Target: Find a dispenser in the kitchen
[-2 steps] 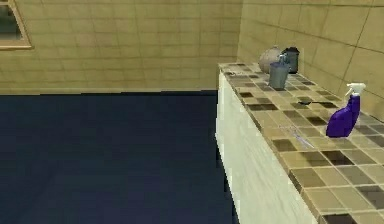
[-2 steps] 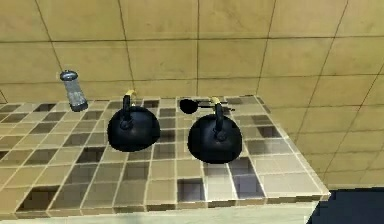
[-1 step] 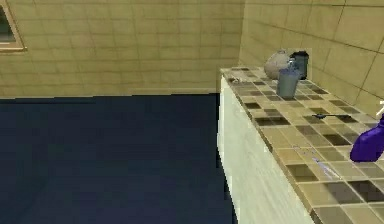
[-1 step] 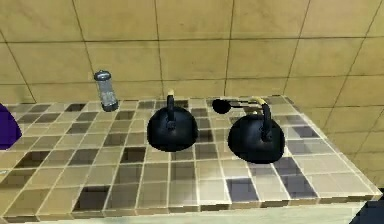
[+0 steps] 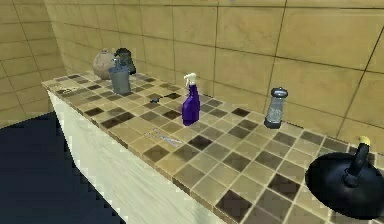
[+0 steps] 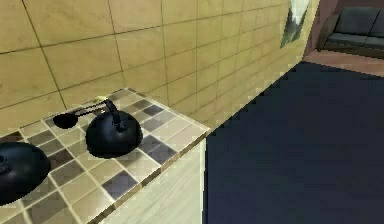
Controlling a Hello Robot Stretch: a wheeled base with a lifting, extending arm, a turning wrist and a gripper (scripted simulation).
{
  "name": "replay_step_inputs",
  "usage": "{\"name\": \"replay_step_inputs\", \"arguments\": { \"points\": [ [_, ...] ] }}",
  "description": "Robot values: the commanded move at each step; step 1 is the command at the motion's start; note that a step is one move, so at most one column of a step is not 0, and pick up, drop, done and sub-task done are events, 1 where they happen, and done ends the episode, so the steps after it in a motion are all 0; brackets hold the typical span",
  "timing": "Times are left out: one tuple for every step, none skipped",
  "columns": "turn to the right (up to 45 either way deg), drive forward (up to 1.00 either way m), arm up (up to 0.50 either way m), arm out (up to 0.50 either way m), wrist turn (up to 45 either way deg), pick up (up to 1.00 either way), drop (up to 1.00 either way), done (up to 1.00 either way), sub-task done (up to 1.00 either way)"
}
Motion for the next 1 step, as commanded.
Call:
{"name": "replay_step_inputs", "arguments": {
  "points": [
    [0.0, 0.00, 0.00, 0.00, 0.0, 0.00, 0.00, 1.00, 0.00]
  ]
}}
